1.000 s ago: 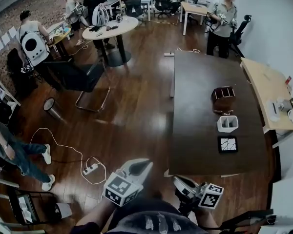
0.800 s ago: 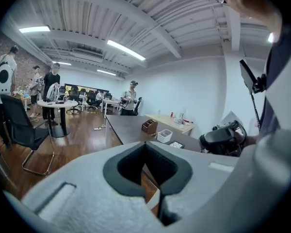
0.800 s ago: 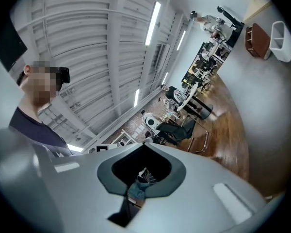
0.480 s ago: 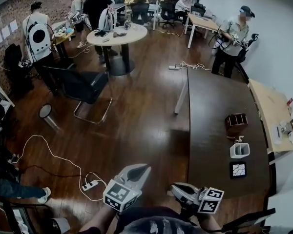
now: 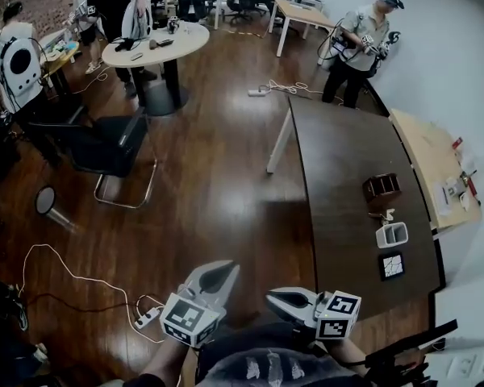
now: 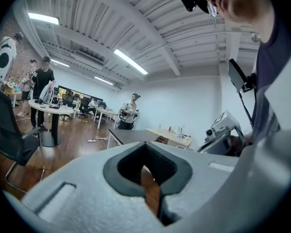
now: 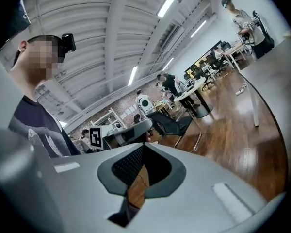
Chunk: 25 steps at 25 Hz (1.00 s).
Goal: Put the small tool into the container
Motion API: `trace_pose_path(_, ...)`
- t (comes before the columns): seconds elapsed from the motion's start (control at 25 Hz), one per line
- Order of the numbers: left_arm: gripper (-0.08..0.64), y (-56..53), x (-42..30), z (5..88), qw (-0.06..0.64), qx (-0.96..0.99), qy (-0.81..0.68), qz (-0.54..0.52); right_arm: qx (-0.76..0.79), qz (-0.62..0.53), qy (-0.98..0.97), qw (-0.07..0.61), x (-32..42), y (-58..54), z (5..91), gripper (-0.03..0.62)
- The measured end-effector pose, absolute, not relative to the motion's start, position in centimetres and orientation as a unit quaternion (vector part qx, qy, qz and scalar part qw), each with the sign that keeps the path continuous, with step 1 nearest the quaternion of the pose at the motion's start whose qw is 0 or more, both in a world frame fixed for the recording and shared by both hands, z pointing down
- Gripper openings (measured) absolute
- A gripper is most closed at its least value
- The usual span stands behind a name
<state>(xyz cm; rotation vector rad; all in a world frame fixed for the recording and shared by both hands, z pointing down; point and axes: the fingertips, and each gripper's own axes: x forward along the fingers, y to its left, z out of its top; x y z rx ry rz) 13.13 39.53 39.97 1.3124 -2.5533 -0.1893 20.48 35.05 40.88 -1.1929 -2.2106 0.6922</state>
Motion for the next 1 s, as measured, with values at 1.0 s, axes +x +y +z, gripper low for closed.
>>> trace_pose_path(1.0, 0.002, 12.4, -1.5, 38.3, 0.175, 0.633, -0.752, 0.056, -0.236, 0.378, -0.893, 0.064, 2.8, 7.9, 38.2, 0.000)
